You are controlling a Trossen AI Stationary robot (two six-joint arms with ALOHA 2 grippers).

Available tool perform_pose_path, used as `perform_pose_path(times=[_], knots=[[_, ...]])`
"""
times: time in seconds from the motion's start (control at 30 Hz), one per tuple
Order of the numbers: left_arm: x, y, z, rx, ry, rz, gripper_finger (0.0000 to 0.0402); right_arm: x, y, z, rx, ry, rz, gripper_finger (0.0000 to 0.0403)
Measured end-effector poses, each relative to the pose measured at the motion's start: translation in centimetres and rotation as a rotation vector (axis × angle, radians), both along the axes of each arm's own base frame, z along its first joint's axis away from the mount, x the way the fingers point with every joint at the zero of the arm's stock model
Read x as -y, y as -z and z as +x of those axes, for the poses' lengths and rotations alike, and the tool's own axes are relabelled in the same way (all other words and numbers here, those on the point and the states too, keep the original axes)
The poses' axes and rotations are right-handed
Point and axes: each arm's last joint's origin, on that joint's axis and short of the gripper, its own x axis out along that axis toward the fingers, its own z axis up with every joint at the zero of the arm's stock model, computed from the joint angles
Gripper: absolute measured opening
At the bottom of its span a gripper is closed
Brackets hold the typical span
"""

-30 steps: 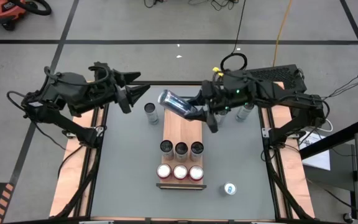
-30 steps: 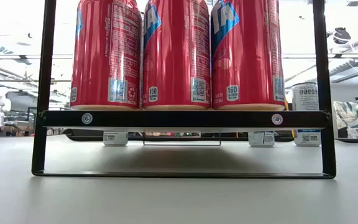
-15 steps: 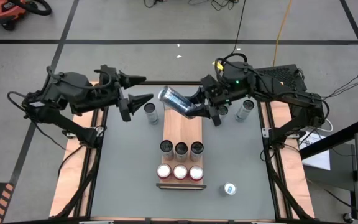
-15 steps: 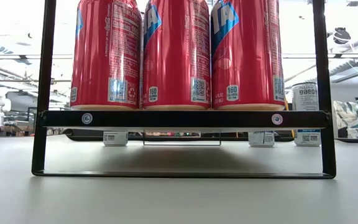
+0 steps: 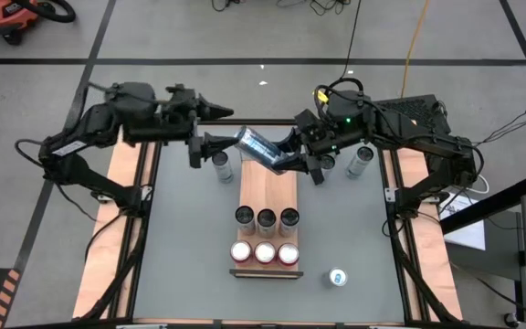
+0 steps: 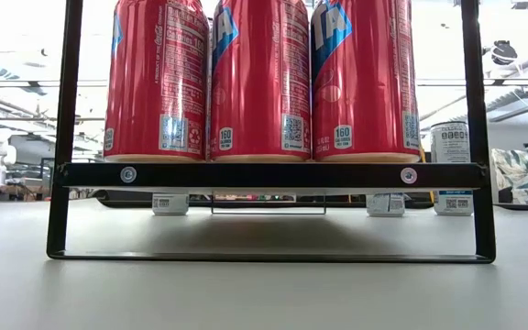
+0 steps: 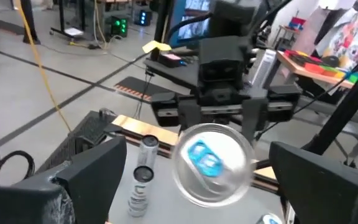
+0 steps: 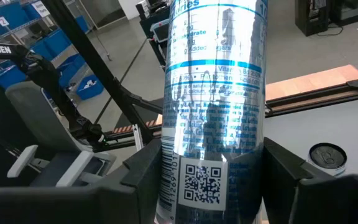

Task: Sort soda cans
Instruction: Put the left blue soda can on the shelf

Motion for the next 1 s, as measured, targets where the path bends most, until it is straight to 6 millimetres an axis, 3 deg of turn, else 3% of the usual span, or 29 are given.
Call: perform_pose_path(times=[0.47,1.0], knots=[[-2.6,2.1,3.5,-0.076,0.201,-0.084,0.0392,0.0,0.0,0.0,0.004,-0.004,-0.017,0.0174],[-2.6,2.3,3.8,-0.087,0.226,-0.109,0.0229,0.0,0.2,0.0,-0.01,0.006,-0.028,0.0189]])
